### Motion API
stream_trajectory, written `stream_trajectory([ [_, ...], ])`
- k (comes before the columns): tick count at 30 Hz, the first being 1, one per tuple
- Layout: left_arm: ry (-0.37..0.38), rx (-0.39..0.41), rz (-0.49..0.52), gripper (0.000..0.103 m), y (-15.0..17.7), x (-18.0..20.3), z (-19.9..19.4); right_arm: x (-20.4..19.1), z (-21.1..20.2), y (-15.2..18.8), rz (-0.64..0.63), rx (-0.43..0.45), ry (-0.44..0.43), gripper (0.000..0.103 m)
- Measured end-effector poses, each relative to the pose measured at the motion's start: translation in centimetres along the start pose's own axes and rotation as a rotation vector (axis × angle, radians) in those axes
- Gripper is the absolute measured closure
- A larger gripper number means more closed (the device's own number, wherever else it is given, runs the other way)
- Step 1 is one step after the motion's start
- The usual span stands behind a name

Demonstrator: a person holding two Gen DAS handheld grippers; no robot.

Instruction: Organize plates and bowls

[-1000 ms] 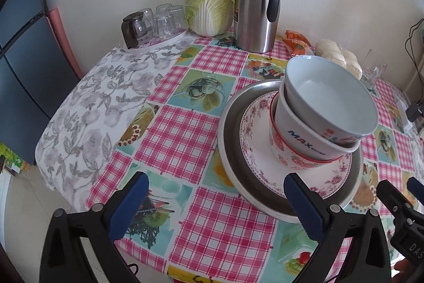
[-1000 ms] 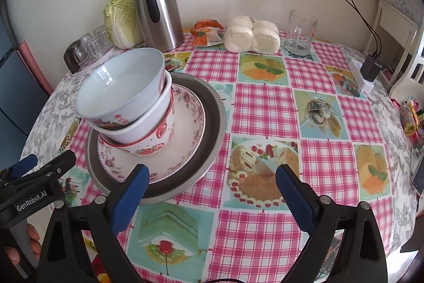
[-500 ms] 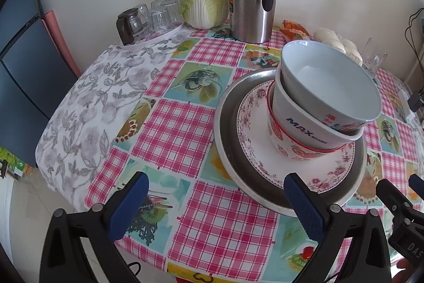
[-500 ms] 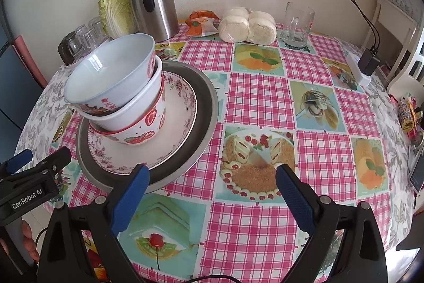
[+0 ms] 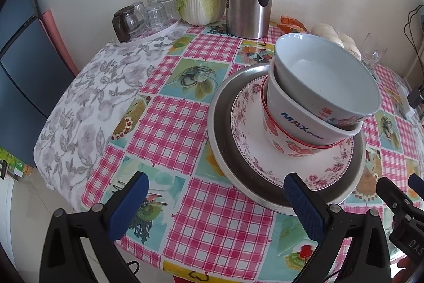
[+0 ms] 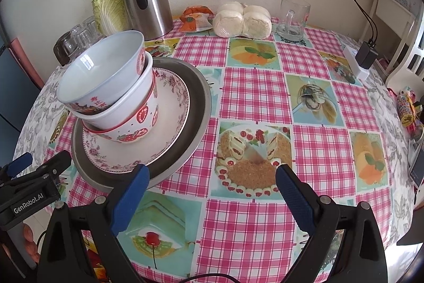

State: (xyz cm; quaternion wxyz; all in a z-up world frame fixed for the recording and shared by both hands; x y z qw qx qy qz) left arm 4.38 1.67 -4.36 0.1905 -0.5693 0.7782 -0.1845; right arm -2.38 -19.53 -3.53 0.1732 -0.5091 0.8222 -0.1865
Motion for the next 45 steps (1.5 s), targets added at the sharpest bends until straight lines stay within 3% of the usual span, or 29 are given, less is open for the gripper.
stream_trajectory([
  [45, -0.005, -0.004, 0.006, 0.0, 0.04, 0.13, -0.1, 0.13, 0.38, 0.17, -0.004, -0.029, 0.02, 0.007],
])
Point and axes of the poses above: each gripper's, at about its wrist camera, not at the fingertips, and z roughly the way its jaws point, x to its right, y to its underside, the point moved 3 cm from there along z, roughly the way its jaws point, and after that the axes turned 6 degrees about z, right-handed, at the moved point
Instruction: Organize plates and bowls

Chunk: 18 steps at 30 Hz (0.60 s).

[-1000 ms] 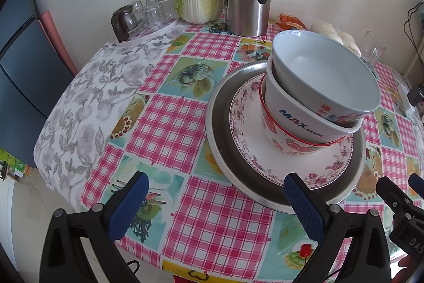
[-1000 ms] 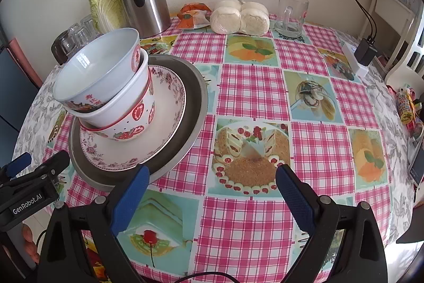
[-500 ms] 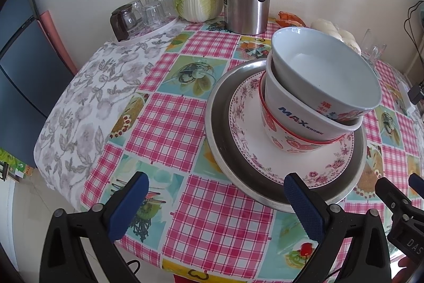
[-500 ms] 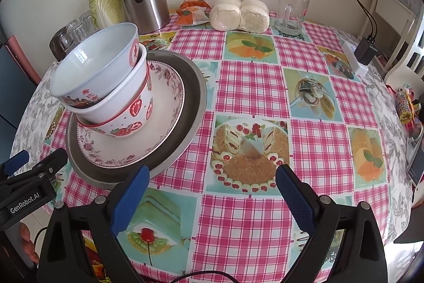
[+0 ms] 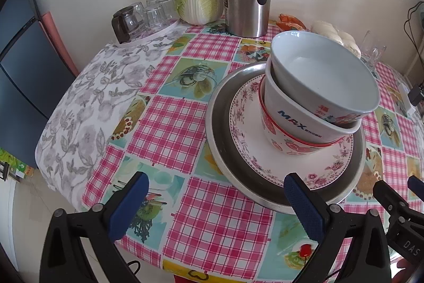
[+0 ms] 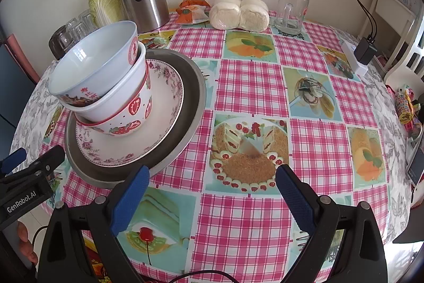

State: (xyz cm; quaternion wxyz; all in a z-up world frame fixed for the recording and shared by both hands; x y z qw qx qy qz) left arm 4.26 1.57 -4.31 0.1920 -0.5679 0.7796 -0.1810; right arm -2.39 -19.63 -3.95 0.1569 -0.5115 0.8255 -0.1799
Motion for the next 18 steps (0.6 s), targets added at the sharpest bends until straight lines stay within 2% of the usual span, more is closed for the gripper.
stream_trajectory([
  [18, -0.004, -0.004, -0.006, 0.0, -0.01, -0.08, 0.09, -0.06, 0.11, 0.1, -0.004, -0.007, 0.003, 0.007],
])
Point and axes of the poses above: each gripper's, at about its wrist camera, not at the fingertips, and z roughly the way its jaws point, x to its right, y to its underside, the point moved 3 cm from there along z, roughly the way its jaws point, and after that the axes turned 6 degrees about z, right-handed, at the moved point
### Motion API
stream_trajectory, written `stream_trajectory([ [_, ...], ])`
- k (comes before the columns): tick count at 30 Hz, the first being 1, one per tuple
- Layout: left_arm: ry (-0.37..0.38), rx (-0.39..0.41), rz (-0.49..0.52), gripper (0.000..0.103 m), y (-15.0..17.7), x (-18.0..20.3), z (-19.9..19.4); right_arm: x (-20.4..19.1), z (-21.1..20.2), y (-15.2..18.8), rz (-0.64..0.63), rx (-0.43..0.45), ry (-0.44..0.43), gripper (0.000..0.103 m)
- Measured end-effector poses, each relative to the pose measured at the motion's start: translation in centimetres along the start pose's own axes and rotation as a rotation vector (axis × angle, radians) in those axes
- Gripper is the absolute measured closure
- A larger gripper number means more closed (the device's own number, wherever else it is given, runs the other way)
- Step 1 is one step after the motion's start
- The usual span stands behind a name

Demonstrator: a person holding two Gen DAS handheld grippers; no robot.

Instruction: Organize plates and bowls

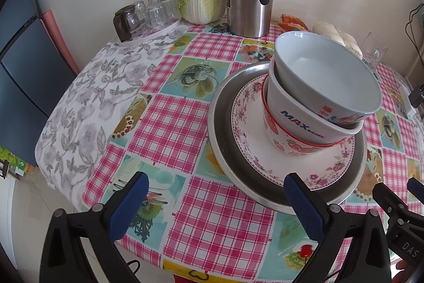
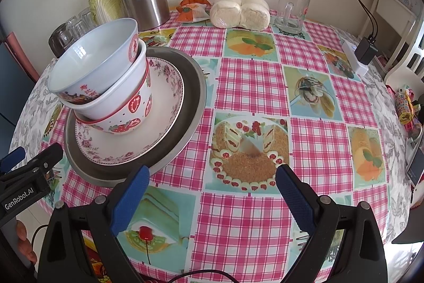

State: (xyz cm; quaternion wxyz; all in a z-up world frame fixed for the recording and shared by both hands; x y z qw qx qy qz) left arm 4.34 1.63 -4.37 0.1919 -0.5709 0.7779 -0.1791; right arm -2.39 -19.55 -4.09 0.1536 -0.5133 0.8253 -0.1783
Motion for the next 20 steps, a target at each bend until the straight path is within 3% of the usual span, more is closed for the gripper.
stream_trajectory([
  [20, -0.006, 0.005, 0.0, 0.0, 0.0, 0.1, -0.12, 0.12, 0.25, 0.04, -0.008, -0.01, 0.001, 0.007],
])
Point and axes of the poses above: each gripper's, at about its wrist camera, not at the fingertips, and z roughly the way its jaws point, x to its right, y to its underside, the point moved 3 cm from there along z, roughly the way its jaws point, and after that the axes turned 6 degrees about z, right-handed, at the moved point
